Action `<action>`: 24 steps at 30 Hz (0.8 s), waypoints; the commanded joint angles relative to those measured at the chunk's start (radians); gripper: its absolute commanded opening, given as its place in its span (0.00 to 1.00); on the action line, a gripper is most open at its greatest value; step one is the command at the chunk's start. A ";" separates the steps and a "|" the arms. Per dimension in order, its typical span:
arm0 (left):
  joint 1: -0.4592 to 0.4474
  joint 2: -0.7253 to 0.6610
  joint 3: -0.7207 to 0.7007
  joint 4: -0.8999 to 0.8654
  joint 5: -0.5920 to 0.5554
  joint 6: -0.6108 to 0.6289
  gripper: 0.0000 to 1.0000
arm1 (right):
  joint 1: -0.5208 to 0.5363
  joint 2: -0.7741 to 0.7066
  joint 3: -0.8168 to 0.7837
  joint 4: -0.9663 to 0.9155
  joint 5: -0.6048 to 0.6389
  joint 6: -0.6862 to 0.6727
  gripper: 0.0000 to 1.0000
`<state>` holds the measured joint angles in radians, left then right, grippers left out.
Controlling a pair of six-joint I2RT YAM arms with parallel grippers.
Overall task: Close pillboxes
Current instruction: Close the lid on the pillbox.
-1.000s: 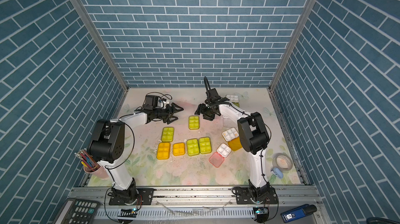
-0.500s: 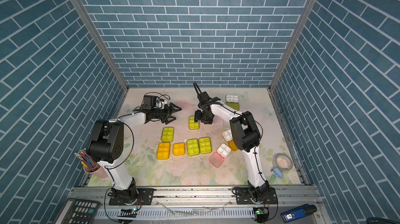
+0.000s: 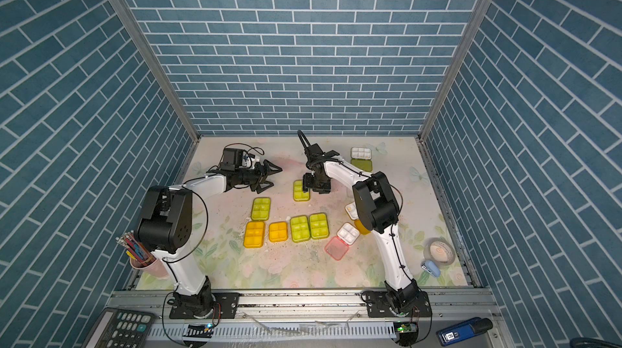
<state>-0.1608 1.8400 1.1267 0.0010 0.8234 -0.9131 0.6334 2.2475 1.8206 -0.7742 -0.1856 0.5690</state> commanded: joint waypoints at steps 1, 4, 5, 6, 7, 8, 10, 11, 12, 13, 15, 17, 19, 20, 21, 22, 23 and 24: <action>0.006 -0.022 -0.016 -0.007 -0.010 -0.002 0.88 | 0.012 0.015 0.001 -0.046 0.039 -0.032 0.68; 0.006 -0.019 -0.018 -0.007 -0.012 -0.001 0.89 | 0.014 0.012 -0.014 -0.045 0.053 -0.033 0.68; 0.006 -0.018 -0.016 -0.007 -0.011 -0.003 0.88 | 0.014 0.008 -0.023 -0.043 0.063 -0.035 0.68; 0.007 -0.017 -0.016 -0.006 -0.010 -0.004 0.88 | 0.015 0.008 -0.027 -0.044 0.073 -0.036 0.67; 0.006 -0.016 -0.016 -0.004 -0.009 -0.004 0.88 | 0.015 0.008 -0.032 -0.049 0.082 -0.037 0.67; 0.006 -0.018 -0.018 -0.003 -0.010 -0.004 0.89 | 0.015 0.010 -0.036 -0.052 0.090 -0.038 0.67; 0.006 -0.018 -0.018 -0.003 -0.011 -0.003 0.88 | 0.016 0.014 -0.041 -0.055 0.092 -0.042 0.67; 0.006 -0.017 -0.018 -0.004 -0.011 -0.004 0.88 | 0.019 0.018 -0.044 -0.058 0.118 -0.044 0.67; 0.006 -0.018 -0.018 -0.004 -0.011 -0.004 0.88 | 0.020 0.023 -0.044 -0.060 0.124 -0.044 0.67; 0.006 -0.018 -0.018 -0.004 -0.012 -0.004 0.89 | 0.021 0.029 -0.046 -0.062 0.127 -0.044 0.67; 0.006 -0.018 -0.018 -0.008 -0.013 -0.001 0.89 | 0.026 0.038 -0.043 -0.070 0.140 -0.043 0.67; 0.006 -0.018 -0.016 -0.008 -0.012 -0.002 0.88 | 0.035 0.045 -0.041 -0.072 0.160 -0.047 0.67; 0.006 -0.019 -0.018 -0.007 -0.013 0.000 0.88 | 0.038 0.056 -0.026 -0.083 0.154 -0.046 0.67; 0.006 -0.019 -0.019 -0.008 -0.015 -0.001 0.88 | 0.041 0.061 -0.019 -0.083 0.145 -0.045 0.67; 0.007 -0.020 -0.018 -0.008 -0.014 0.000 0.89 | 0.043 0.060 -0.015 -0.080 0.139 -0.042 0.67; 0.006 -0.021 -0.017 -0.007 -0.011 -0.003 0.88 | 0.044 0.057 -0.010 -0.073 0.131 -0.038 0.67; 0.006 -0.023 -0.018 -0.006 -0.010 -0.003 0.88 | 0.043 0.054 -0.001 -0.065 0.111 -0.032 0.67; 0.006 -0.025 -0.018 -0.006 -0.010 -0.003 0.89 | 0.044 0.051 0.008 -0.055 0.089 -0.027 0.67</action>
<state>-0.1608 1.8400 1.1210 0.0013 0.8124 -0.9207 0.6647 2.2459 1.8278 -0.7750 -0.1116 0.5560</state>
